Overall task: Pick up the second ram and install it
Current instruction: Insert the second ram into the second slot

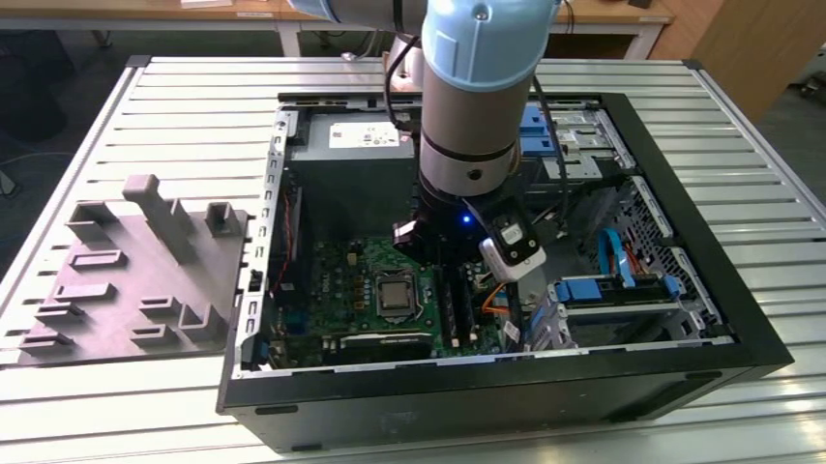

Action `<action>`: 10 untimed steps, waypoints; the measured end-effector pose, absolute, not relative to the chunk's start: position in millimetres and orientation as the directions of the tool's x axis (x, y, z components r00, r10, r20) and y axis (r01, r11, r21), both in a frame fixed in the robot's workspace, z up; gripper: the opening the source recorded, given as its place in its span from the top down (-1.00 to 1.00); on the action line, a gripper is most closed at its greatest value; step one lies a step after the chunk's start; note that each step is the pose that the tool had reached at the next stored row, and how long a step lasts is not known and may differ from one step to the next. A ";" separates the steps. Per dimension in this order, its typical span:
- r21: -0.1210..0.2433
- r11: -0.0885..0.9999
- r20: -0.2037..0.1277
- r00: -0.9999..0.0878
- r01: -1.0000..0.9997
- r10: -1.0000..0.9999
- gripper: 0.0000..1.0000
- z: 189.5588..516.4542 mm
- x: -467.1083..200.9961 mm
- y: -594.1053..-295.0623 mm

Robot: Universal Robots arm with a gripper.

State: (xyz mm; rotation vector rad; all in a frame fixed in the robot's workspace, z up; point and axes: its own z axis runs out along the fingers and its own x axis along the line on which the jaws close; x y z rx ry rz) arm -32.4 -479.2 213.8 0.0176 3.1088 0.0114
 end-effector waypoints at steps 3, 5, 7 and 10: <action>0.008 1.000 -0.033 -0.999 0.011 0.011 0.77 213.7 -32.4 -479.2; 0.008 1.000 -0.033 -0.999 0.011 0.011 0.77 213.7 -32.4 -479.2; 0.008 1.000 -0.033 -0.999 0.011 0.011 0.77 213.6 -32.3 -479.2; 0.008 1.000 -0.033 -0.999 0.011 0.011 0.63 213.4 -32.3 -479.1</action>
